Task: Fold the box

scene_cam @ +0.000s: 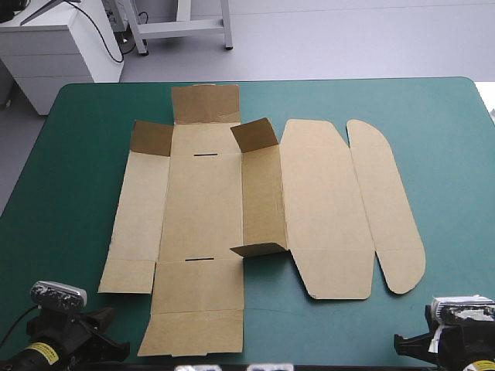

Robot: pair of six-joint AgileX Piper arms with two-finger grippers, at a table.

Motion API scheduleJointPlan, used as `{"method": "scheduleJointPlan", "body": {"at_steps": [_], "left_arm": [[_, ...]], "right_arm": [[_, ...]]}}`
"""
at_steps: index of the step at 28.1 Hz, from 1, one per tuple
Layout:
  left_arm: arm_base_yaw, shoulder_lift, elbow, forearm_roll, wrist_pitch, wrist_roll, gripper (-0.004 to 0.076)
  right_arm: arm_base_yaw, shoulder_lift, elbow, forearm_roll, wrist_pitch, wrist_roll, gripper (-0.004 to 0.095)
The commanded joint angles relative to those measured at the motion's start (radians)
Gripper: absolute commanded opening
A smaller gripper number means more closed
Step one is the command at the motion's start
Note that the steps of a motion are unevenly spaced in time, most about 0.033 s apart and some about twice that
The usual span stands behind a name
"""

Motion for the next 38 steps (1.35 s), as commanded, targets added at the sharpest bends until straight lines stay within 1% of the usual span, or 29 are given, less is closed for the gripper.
{"method": "scheduleJointPlan", "body": {"at_steps": [1,13,19,24,33,35,36,37,38], "left_arm": [[-0.005,0.01,-0.023,-0.015,-0.05,-0.007,-0.0008],[-0.005,0.013,-0.028,-0.019,-0.047,0.006,-0.0008],[-0.005,0.101,-0.131,-0.035,-0.042,0.006,-0.0008],[-0.005,0.265,-0.253,-0.035,-0.05,0.006,-0.0008],[-0.003,0.595,-0.41,-0.009,-0.155,0.002,-0.0008],[-0.003,0.658,-0.432,-0.009,-0.189,0.01,-0.0008],[0.001,0.724,-0.457,-0.005,-0.216,0.01,-0.0008],[0.012,0.751,-0.468,-0.008,-0.22,0.01,-0.0008],[0.055,0.814,-0.497,-0.018,-0.227,0.018,-0.0008]], "right_arm": [[0.003,0.015,-0.02,0.006,-0.061,-0.006,-0.0011],[0.003,0.015,-0.02,0.006,-0.061,-0.006,-0.002],[0.003,0.015,-0.02,0.006,-0.061,-0.006,-0.002],[0.003,0.015,-0.02,0.006,-0.061,-0.006,-0.002],[0.003,0.015,-0.02,0.006,-0.061,-0.006,-0.002],[0.003,0.015,-0.02,0.006,-0.061,-0.006,-0.002],[0.003,0.015,-0.02,0.006,-0.061,-0.006,-0.002],[0.003,0.015,-0.02,0.006,-0.061,-0.006,-0.002],[0.003,0.015,-0.02,0.006,-0.061,-0.006,-0.002]]}}
